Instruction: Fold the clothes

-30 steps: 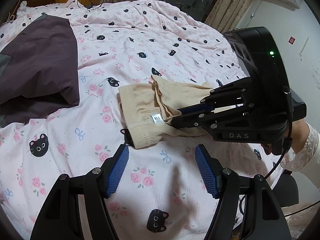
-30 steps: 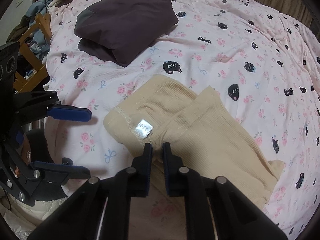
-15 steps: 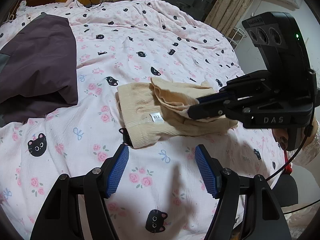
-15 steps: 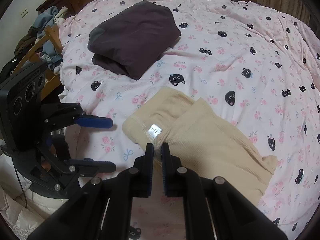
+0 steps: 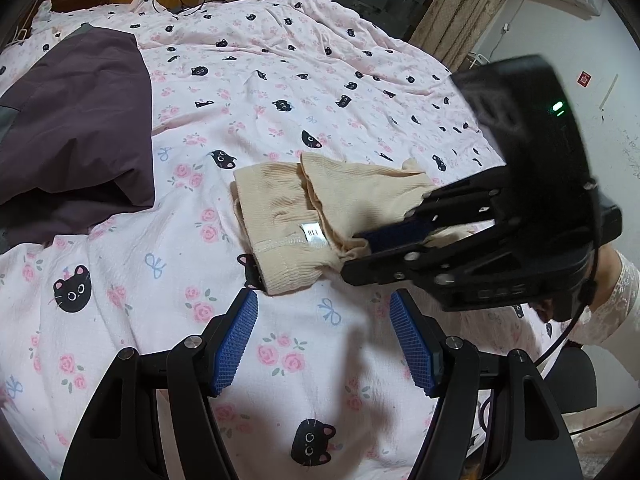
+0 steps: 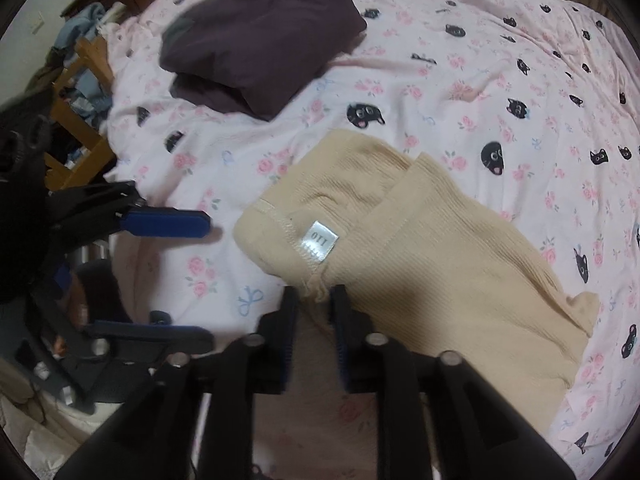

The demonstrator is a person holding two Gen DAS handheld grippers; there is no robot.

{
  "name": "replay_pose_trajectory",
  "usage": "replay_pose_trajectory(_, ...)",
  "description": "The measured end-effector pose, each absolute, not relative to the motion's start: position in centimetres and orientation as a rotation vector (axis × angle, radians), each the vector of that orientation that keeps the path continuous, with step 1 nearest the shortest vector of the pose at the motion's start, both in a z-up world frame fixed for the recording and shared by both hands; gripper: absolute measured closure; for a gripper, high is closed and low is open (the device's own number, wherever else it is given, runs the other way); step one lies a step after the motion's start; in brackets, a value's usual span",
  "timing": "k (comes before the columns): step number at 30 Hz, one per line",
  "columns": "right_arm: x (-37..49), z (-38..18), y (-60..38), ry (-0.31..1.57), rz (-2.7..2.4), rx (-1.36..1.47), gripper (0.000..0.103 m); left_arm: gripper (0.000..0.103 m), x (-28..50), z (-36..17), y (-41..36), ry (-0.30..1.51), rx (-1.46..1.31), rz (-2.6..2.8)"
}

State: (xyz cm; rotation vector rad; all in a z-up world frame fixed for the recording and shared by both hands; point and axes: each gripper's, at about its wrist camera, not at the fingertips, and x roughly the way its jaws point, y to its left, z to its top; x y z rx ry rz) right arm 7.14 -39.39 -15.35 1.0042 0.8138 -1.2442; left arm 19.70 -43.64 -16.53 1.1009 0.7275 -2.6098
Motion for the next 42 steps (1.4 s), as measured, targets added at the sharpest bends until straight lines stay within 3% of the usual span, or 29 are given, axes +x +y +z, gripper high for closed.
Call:
replay_pose_trajectory(2,6.7,-14.4,-39.0,0.772,-1.237,0.999,0.067,0.039,19.5,-16.5,-43.6,0.723,1.094,-2.609)
replay_pose_trajectory(14,2.4,-11.5,-36.4,0.654,-1.337,1.024,0.067,0.039,17.9,-15.5,-44.3,0.685,0.952,-2.580)
replay_pose_trajectory(21,-0.8,-12.3,-34.2,0.612,-1.424,1.098,0.067,0.039,13.7,-16.7,-44.3,0.667,1.034,-2.561)
replay_pose_trajectory(33,-0.6,-15.9,-32.5,0.682,-1.371,1.164,0.067,0.039,13.4,-18.6,-44.0,0.545,1.134,-2.453)
replay_pose_trajectory(42,-4.1,-13.3,-31.0,0.505,-1.443,1.163,0.067,0.039,13.5,-18.6,-44.0,0.547,1.127,-2.462)
